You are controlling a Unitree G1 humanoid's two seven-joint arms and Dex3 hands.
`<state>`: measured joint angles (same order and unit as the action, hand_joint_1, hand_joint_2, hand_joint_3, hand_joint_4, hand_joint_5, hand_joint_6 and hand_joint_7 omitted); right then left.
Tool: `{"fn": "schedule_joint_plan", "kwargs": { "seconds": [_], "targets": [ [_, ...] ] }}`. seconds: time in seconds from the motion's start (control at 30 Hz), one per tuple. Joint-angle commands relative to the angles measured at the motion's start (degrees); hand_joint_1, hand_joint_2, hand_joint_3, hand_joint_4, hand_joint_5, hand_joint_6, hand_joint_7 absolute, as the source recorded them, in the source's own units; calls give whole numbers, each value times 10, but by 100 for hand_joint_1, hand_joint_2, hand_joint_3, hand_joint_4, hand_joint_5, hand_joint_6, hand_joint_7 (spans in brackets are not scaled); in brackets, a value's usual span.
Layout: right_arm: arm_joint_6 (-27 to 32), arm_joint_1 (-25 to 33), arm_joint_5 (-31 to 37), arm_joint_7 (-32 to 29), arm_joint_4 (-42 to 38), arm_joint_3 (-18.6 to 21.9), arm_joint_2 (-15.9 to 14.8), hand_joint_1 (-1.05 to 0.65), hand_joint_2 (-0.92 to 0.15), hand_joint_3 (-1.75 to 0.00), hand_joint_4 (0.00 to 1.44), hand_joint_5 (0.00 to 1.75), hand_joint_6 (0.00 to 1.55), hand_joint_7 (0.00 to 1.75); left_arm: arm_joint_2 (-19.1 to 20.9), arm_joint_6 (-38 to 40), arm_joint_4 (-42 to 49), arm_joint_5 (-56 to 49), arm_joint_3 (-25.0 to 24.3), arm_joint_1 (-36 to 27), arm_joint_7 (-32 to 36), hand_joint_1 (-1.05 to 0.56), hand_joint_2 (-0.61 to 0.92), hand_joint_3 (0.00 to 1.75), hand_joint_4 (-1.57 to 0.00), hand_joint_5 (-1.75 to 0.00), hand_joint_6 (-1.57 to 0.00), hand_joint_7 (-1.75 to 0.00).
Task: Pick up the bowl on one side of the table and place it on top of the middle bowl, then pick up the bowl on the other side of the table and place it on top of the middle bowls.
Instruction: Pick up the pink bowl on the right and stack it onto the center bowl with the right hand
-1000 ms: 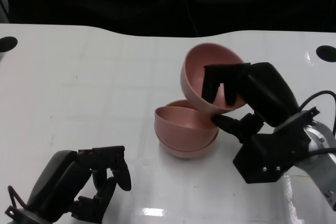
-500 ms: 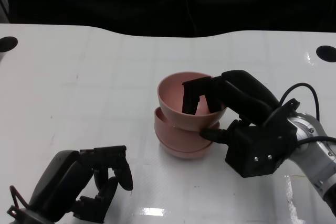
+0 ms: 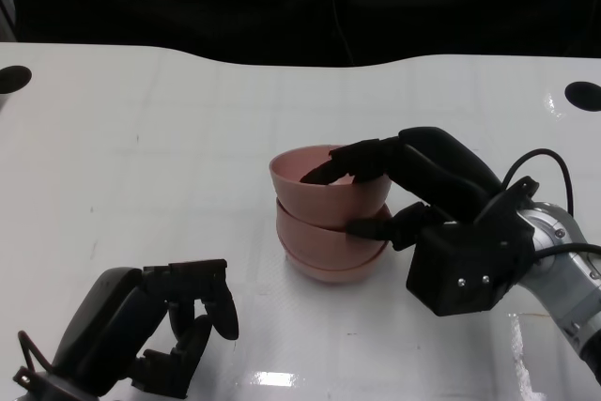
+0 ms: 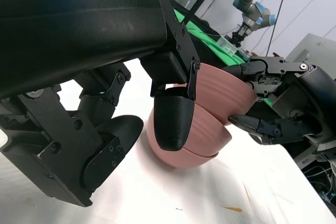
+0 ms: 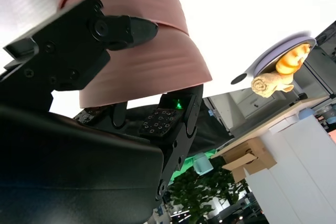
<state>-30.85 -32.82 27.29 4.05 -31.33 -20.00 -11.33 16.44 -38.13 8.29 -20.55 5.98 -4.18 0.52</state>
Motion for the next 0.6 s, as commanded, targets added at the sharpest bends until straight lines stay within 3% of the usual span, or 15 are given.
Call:
{"fn": "schedule_joint_plan", "kwargs": {
  "seconds": [0.03,0.1,0.33,0.6],
  "targets": [
    [-2,9,4,-6,13,5,-16,-28,-73,-35,71,67,88,5,6,0,-2,0,-2,-5,1,0,22,157,-88,-173,-84,-146],
    [0,12,6,-5,18,6,-18,-30,-80,-23,70,67,88,3,6,-1,-1,-2,-2,-5,2,0,22,157,-88,-173,-84,-146],
    [-10,19,24,-31,26,9,-33,-38,-91,-9,62,62,82,0,7,0,-2,1,-3,-7,0,0,23,156,-88,-171,-84,-145],
    [6,30,18,-20,50,15,-42,-45,-92,-15,55,65,71,0,8,-3,1,0,-4,-7,2,0,23,155,-88,-171,-84,-144]
  ]
}}
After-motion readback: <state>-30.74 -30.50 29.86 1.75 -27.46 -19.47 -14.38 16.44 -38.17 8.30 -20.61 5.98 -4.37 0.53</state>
